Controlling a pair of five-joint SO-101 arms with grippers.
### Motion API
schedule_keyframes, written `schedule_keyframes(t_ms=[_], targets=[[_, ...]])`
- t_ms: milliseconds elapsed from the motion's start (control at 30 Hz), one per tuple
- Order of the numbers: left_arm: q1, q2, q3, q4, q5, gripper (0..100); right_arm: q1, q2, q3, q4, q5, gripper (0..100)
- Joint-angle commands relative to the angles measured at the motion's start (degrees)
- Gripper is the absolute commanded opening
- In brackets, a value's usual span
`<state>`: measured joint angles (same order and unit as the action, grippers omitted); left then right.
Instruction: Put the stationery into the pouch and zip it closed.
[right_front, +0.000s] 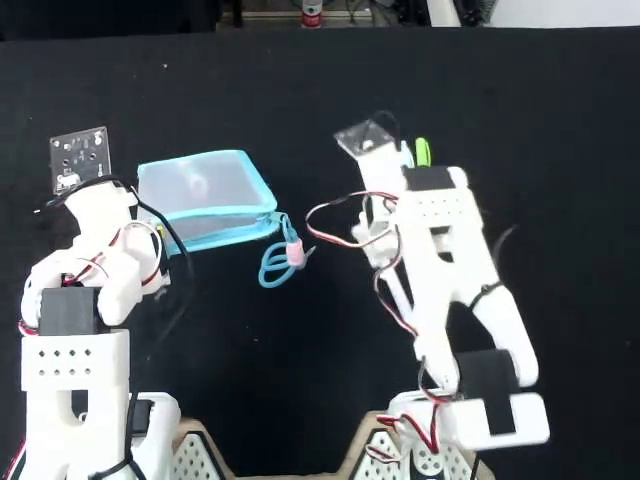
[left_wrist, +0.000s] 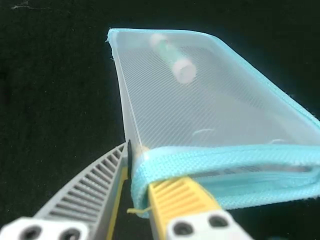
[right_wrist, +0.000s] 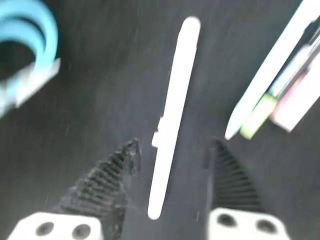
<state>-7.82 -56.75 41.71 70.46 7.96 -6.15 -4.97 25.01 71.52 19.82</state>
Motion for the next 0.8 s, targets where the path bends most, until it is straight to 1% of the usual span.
schedule_keyframes(t_ms=[0,167,433,567,667,767], targets=[[0.22,-0.44,-2.42,0.18,-0.7,3,-1.14,5.49,-3.47,-10.81,-1.23,10.4],[0.22,-0.44,-2.42,0.18,-0.7,3,-2.02,15.25,-7.78,-15.65,-1.05,13.8],[0.22,-0.44,-2.42,0.18,-0.7,3,-1.85,26.33,-20.44,-11.6,-0.97,13.8],[0.22,-0.44,-2.42,0.18,-0.7,3,-1.67,29.67,-22.02,-11.6,-0.79,13.8],[0.22,-0.44,-2.42,0.18,-0.7,3,-1.23,30.99,-21.67,-11.34,1.85,13.8],[0.22,-0.44,-2.42,0.18,-0.7,3,-0.62,31.34,-21.49,-9.93,2.9,13.8]])
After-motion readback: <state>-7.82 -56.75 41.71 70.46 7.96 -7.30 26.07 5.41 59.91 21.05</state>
